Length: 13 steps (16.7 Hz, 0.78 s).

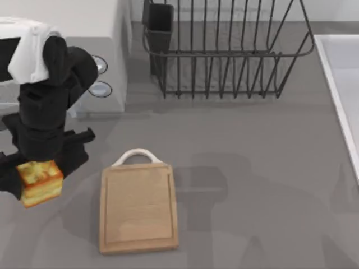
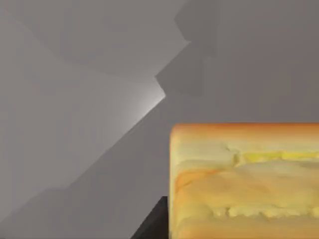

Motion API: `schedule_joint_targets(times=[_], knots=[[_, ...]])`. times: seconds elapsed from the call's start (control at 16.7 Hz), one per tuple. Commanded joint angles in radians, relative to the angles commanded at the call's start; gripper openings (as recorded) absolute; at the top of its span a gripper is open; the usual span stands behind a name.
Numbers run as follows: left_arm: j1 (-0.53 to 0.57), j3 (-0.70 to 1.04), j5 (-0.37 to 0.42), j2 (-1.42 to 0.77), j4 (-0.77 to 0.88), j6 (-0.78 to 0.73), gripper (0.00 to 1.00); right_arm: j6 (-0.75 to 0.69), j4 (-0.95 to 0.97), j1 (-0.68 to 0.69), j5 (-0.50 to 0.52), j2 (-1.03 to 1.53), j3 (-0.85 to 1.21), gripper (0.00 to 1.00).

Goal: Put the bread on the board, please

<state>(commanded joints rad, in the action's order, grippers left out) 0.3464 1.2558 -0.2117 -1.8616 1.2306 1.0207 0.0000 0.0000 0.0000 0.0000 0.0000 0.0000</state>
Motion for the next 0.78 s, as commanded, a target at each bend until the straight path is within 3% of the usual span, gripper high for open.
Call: schedule_joint_targets(times=[0.42,0.78], knots=[[0.182,0.054,0.078,-0.011,-0.092,0.689,0.00,0.000,0.000,0.000,0.000,0.000,0.000,1.00],[0.262,0.112,0.176,-0.025,-0.157,1.061,0.00,0.000,0.000,0.000,0.000,0.000,0.000,1.00]])
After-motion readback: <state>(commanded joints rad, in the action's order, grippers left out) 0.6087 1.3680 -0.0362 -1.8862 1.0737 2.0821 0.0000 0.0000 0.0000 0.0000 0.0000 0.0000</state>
